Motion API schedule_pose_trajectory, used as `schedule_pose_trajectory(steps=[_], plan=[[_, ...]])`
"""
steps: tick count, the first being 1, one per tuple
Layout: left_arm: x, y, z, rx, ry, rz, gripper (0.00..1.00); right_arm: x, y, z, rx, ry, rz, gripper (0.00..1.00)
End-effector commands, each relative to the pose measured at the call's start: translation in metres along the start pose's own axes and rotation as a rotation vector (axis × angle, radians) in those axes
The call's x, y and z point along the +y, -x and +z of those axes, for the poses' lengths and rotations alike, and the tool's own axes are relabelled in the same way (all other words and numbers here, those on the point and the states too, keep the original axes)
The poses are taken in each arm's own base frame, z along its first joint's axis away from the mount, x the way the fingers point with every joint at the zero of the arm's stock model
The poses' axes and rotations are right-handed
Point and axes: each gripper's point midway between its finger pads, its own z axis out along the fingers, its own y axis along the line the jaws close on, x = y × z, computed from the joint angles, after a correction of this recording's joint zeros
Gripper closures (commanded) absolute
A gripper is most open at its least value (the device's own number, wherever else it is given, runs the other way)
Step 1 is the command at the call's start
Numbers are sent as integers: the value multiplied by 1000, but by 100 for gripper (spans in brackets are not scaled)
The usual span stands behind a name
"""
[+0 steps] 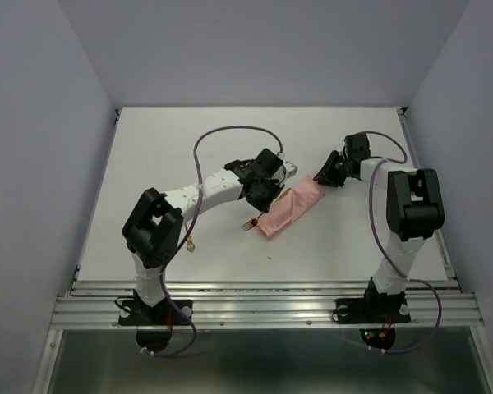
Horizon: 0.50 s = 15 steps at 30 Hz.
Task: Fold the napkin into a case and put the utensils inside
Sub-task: Stuff the fork into the folded napkin.
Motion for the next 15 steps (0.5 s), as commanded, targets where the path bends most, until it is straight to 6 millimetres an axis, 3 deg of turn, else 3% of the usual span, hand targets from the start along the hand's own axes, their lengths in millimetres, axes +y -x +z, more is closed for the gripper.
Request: schedule_pose_trajectory(steps=[1, 6, 15], plan=[[-15, -5, -2, 49, -16, 95, 100, 3, 5, 0, -6, -11, -23, 68], [-24, -10, 6, 74, -18, 115, 100, 7, 7, -2, -9, 2, -27, 67], [-10, -18, 23, 124, 62, 94, 100, 13, 12, -3, -14, 21, -32, 67]])
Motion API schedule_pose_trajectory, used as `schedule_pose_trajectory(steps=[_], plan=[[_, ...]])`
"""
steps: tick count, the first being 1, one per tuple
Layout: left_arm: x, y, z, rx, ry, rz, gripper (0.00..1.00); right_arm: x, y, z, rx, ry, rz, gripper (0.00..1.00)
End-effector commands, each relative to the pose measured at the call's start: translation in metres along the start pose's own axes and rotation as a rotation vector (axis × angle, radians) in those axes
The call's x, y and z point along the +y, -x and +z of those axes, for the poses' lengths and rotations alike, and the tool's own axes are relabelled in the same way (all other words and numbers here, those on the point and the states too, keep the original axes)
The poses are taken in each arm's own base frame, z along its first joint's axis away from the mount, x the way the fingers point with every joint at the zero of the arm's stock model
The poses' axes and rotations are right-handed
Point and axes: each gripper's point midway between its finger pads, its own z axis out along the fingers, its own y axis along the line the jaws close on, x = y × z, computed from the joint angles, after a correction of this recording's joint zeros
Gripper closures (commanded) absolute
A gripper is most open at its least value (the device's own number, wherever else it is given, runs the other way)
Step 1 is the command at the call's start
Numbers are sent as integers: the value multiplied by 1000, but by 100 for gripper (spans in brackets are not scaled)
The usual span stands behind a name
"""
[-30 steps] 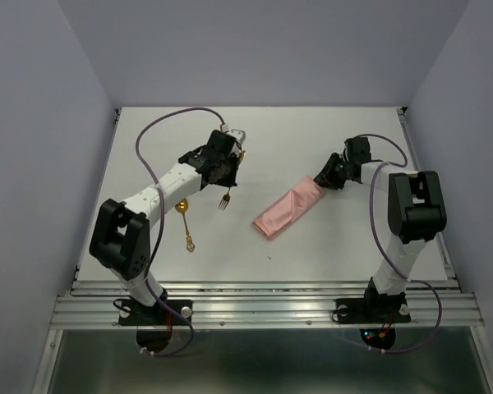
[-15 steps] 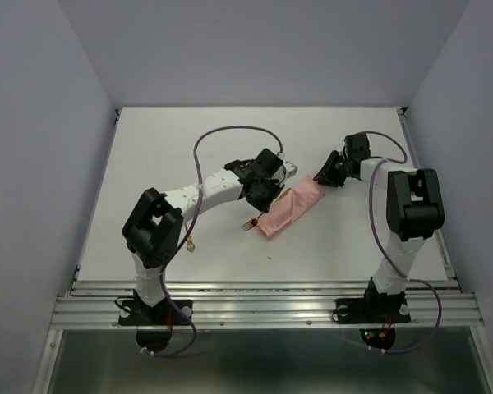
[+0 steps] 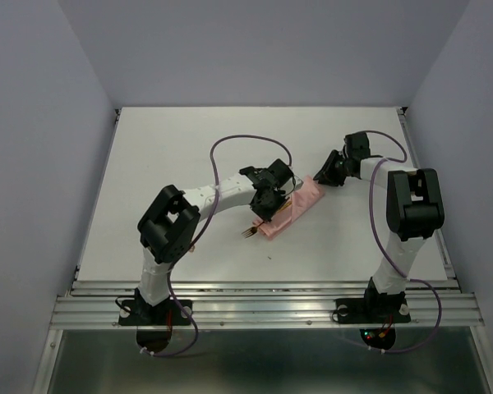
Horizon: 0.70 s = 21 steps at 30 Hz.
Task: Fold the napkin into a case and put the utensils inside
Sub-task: Stuff the fork into the folded napkin.
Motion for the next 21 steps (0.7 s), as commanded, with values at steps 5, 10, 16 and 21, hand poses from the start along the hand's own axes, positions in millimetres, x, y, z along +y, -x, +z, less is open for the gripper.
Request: schedule_pose_trajectory(steps=[5, 10, 16, 21], plan=[[10, 14, -5, -20, 58, -3, 100, 14, 12, -3, -22, 26, -30, 67], [11, 18, -4, -23, 63, -3, 100, 20, 12, -2, -20, 38, -37, 67], [10, 28, -3, -34, 62, -2, 100, 27, 12, 1, -13, 54, -49, 67], [9, 34, 2, -30, 56, 5, 100, 34, 1, 8, 15, 59, -72, 67]])
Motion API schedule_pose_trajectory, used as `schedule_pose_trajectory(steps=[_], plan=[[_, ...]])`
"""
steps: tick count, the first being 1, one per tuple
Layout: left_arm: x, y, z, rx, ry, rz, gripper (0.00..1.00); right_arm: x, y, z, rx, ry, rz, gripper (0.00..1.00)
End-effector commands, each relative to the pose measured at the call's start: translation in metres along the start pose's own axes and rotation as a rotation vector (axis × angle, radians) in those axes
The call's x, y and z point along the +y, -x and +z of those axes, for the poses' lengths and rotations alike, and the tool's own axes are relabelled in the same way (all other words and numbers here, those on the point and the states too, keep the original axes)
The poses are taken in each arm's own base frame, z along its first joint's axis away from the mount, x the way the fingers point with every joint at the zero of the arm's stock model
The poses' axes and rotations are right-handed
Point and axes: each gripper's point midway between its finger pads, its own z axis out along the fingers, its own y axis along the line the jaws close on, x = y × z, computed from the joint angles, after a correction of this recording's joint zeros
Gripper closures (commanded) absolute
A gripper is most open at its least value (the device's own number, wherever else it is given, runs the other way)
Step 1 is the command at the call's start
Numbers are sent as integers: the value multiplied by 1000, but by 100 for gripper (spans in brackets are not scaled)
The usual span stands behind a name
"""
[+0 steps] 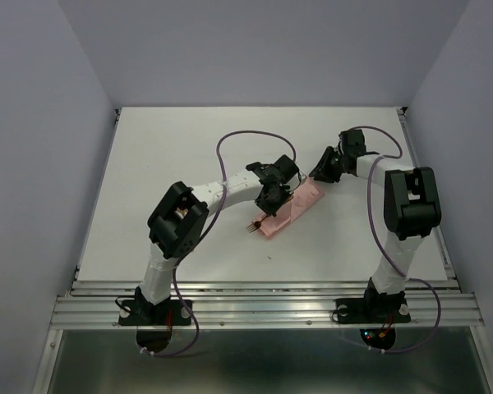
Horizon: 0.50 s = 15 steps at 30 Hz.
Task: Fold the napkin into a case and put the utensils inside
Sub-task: Stuff the fork into the folded napkin.
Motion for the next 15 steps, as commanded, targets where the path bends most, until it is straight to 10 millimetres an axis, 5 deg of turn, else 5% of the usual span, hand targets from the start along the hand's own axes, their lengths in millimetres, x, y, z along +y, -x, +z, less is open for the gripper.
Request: schedule_pose_trajectory(steps=[1, 15], plan=[[-1, 16, -8, -28, 0, 11, 100, 16, -1, 6, 13, 31, -40, 67], [4, 2, -15, -3, 17, 15, 100, 14, -7, 12, 24, 19, -39, 67]])
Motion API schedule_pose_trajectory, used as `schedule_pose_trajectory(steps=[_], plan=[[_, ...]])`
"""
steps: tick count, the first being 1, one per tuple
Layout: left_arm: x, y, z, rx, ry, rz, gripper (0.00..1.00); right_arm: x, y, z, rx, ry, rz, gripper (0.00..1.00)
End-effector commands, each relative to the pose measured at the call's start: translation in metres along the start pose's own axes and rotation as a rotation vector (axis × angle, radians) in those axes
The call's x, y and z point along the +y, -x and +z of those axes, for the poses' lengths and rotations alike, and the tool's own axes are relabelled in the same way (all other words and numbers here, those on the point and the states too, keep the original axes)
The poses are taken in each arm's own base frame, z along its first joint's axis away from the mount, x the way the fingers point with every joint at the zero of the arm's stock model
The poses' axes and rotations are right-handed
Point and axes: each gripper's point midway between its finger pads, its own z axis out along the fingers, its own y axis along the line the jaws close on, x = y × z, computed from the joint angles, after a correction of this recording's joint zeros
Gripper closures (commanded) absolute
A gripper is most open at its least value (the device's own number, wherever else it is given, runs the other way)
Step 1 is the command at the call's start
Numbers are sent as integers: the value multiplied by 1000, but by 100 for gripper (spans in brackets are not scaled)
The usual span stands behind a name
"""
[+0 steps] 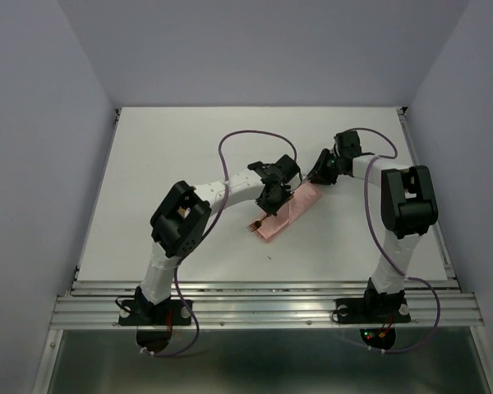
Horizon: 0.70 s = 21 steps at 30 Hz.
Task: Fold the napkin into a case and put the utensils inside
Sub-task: Stuff the fork into the folded napkin.
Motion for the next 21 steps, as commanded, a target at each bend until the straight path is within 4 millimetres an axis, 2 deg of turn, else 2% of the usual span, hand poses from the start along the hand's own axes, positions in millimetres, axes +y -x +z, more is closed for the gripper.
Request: schedule_pose_trajectory(steps=[1, 5, 17, 21], plan=[[4, -6, -20, -12, 11, 13, 100, 8, 6, 1, -10, 17, -23, 67], [4, -15, -21, -3, 15, 7, 100, 8, 7, 3, -10, 17, -21, 67], [6, -20, -33, -13, 16, 1, 100, 6, 5, 4, -4, 17, -19, 67], [15, -21, -38, -27, 63, -4, 100, 6, 5, 5, -3, 16, -19, 67]])
